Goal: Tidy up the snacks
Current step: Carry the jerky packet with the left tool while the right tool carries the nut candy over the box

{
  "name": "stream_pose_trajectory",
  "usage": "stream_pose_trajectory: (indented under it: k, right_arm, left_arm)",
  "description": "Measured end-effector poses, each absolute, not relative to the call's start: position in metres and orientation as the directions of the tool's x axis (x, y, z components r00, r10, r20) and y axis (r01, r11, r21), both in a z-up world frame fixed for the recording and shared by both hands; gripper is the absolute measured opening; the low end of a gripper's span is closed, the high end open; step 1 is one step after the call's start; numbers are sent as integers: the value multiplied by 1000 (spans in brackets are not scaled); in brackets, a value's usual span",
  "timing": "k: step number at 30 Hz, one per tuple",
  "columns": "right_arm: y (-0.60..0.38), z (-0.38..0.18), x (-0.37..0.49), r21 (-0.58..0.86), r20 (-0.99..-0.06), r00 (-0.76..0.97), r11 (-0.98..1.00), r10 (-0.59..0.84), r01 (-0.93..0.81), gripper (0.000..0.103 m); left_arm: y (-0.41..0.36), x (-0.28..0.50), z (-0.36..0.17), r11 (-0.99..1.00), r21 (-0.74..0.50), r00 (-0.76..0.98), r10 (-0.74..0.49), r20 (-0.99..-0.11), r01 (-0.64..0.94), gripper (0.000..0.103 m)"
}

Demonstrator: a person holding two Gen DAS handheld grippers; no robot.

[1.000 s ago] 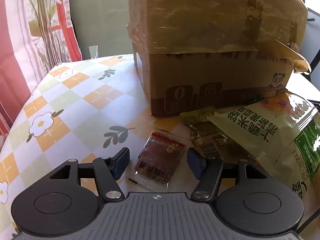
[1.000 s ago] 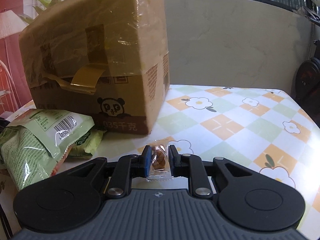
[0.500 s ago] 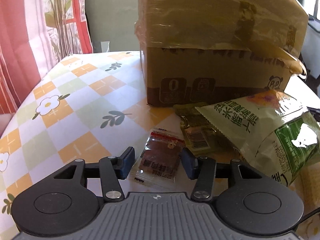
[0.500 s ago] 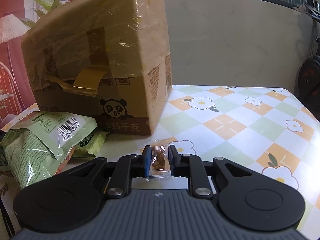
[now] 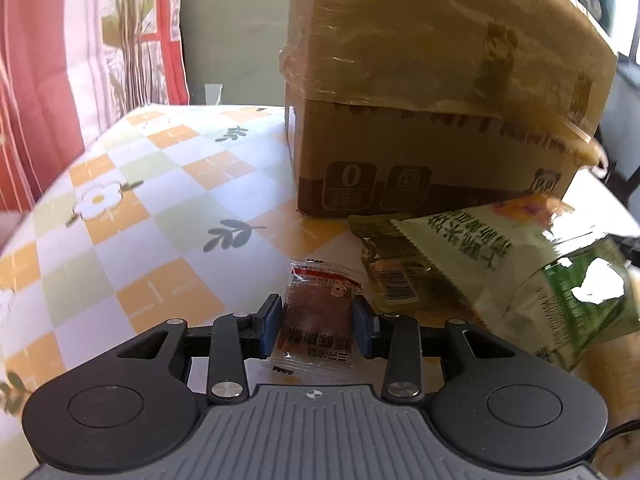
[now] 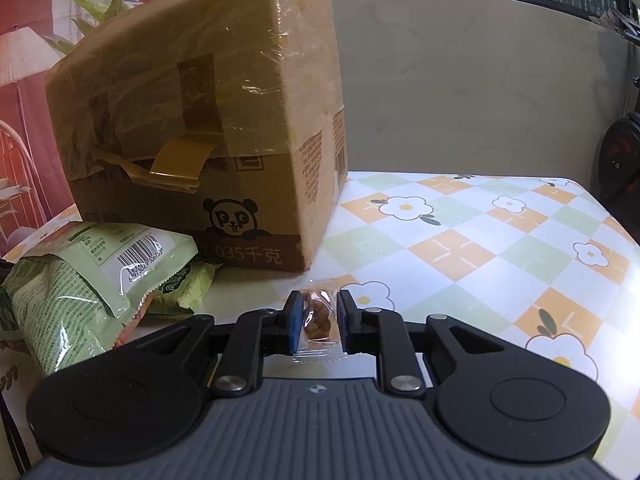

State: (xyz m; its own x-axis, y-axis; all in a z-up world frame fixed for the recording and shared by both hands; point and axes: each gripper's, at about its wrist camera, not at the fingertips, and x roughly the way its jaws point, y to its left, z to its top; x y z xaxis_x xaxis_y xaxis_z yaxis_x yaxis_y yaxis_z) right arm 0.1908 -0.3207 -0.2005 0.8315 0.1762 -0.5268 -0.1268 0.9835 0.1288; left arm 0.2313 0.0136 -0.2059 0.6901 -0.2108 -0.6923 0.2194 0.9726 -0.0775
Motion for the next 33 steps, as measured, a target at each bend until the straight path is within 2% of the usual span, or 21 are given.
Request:
stream_pose_trajectory:
  k: [11,18,22,28,33]
  right_arm:
    - [-318,-202,190,114,-534,829,986,163,-120,20]
    - [-320,-183,168,175,-475,863,979,174,-102,20]
    - [-321,-152,155,189,-403,895,974,192,-124,20]
    - [-317,-71,168,157,-215,940,959,267,-236,20]
    - [-303,-16,207,110,-152,927,937,344,-330,20]
  left_arm:
    - [29,228,-177,968,-175,747,-249,-616,179,40]
    - [27,218,-142,961,-201,805,-271,-527,192,40]
    - [22,213,-114,959,-183,847,-277,-454,215,40]
    - [6,217,-72,947,-158,878,-319,-358,280,40]
    - [-9,234,-32,935,-142,892,-353,-283,325,41]
